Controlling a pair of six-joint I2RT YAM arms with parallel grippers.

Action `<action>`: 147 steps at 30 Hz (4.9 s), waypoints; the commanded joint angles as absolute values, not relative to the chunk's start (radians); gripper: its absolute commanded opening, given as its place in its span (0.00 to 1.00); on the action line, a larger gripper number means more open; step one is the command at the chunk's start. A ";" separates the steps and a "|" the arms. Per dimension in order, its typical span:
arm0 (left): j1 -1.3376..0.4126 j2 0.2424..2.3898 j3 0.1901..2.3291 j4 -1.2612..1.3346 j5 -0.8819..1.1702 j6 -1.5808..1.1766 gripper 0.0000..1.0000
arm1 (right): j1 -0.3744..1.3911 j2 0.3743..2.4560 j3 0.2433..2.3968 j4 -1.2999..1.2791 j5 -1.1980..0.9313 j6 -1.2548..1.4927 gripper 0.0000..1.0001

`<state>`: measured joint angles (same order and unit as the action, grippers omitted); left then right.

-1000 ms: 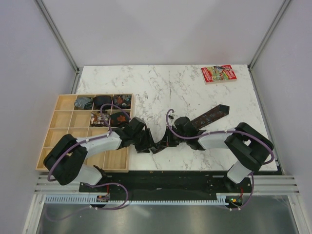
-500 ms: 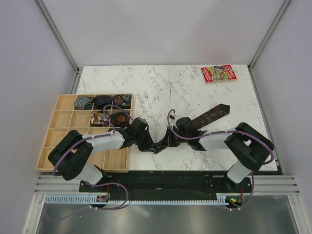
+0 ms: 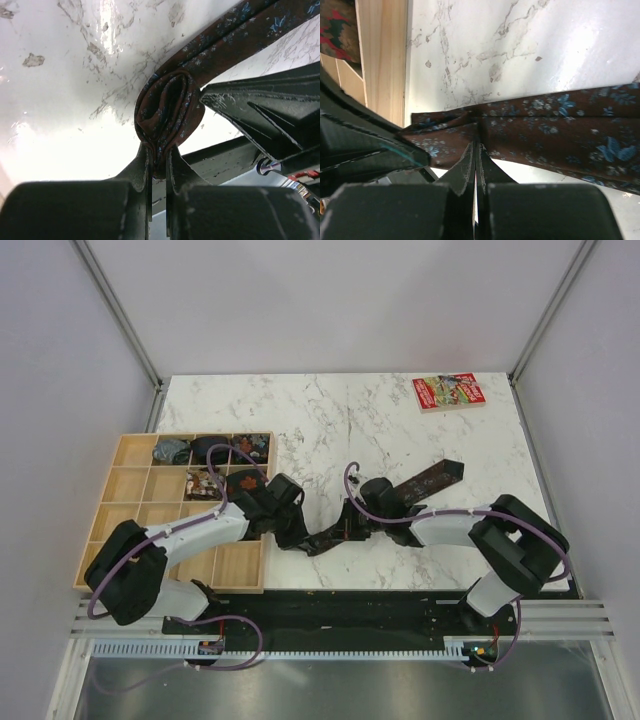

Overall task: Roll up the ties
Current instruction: Roll the tie at the center of the board.

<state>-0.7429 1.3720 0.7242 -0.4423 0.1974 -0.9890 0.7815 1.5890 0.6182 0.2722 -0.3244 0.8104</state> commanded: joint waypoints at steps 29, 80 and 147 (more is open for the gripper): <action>-0.747 1.502 0.996 -0.644 0.239 -0.847 0.02 | 0.848 1.560 0.675 0.103 -0.215 0.753 0.00; -0.724 1.687 1.161 -0.848 0.198 -0.730 0.02 | 0.911 1.729 0.772 0.339 -0.325 0.905 0.00; -0.726 1.941 1.612 -1.080 0.271 -0.611 0.52 | 0.785 1.218 0.718 -0.097 -0.201 0.746 0.01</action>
